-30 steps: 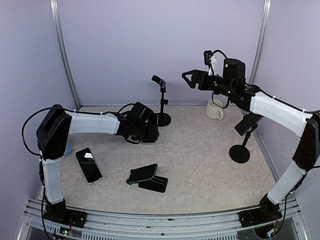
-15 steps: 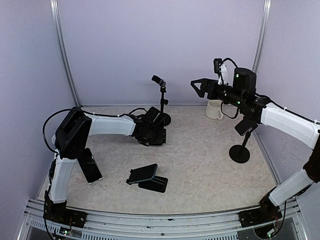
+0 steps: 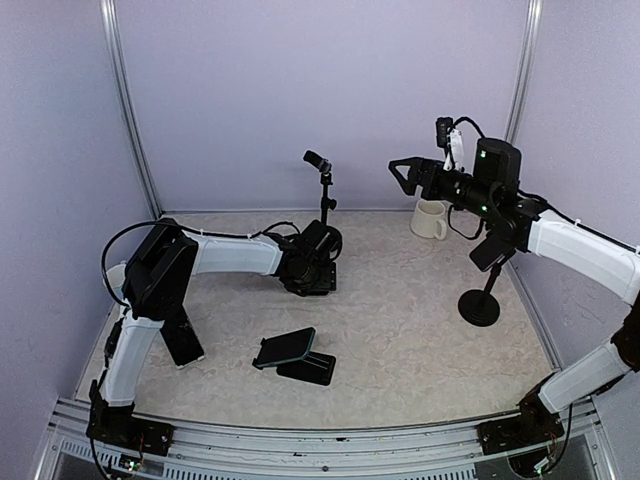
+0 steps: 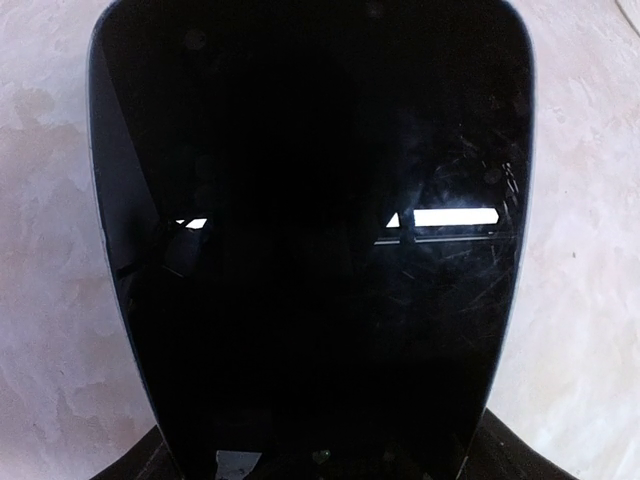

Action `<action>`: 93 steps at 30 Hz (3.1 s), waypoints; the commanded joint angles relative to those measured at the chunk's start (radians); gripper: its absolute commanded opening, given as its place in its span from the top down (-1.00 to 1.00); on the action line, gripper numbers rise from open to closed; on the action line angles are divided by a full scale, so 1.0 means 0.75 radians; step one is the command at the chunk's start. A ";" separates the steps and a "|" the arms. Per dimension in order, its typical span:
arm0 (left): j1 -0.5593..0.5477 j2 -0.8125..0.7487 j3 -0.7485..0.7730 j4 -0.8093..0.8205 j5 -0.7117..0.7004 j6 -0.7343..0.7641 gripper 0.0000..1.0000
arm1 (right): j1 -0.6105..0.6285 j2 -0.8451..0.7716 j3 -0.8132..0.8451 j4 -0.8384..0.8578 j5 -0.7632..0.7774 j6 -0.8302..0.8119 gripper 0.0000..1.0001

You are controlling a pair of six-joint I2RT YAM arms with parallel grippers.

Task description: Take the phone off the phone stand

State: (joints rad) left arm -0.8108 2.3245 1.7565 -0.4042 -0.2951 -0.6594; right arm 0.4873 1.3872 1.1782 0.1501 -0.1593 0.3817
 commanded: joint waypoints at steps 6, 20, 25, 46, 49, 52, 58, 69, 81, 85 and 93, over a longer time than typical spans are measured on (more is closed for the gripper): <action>-0.013 0.042 0.049 -0.027 -0.040 -0.059 -0.21 | -0.022 -0.048 -0.028 0.039 0.008 -0.013 -0.85; -0.017 0.036 0.053 -0.036 -0.048 -0.057 -0.49 | -0.028 -0.044 -0.025 0.043 0.002 -0.010 -0.86; -0.017 0.033 0.049 -0.037 -0.051 -0.058 -0.56 | -0.028 -0.044 -0.022 0.041 0.005 -0.007 -0.86; -0.016 -0.093 0.008 0.063 -0.021 0.047 -0.98 | -0.028 -0.085 -0.023 -0.022 -0.004 -0.022 -0.88; -0.015 -0.143 -0.025 0.104 -0.013 0.082 -0.98 | -0.028 -0.116 -0.031 -0.060 -0.003 -0.029 -0.88; -0.017 -0.183 -0.052 0.130 -0.016 0.109 -0.98 | -0.028 -0.165 -0.045 -0.114 -0.003 -0.033 -0.88; -0.023 -0.259 -0.116 0.197 0.002 0.160 -0.98 | -0.051 -0.306 -0.098 -0.290 0.043 -0.050 -0.89; -0.040 -0.312 -0.166 0.258 -0.014 0.211 -0.98 | -0.266 -0.643 -0.182 -0.810 0.054 0.010 -0.90; -0.040 -0.325 -0.193 0.317 0.020 0.217 -0.97 | -0.395 -0.862 -0.274 -1.138 0.082 0.187 -0.90; -0.040 -0.350 -0.225 0.337 0.018 0.223 -0.98 | -0.480 -0.880 -0.339 -1.115 0.021 0.222 -0.91; -0.040 -0.404 -0.278 0.356 0.003 0.224 -0.98 | -0.744 -0.860 -0.478 -0.977 -0.262 0.272 -0.87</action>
State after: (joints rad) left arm -0.8375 2.0743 1.5711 -0.1680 -0.2916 -0.5083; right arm 0.0135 0.7441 0.8555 -0.6403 -0.2363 0.5571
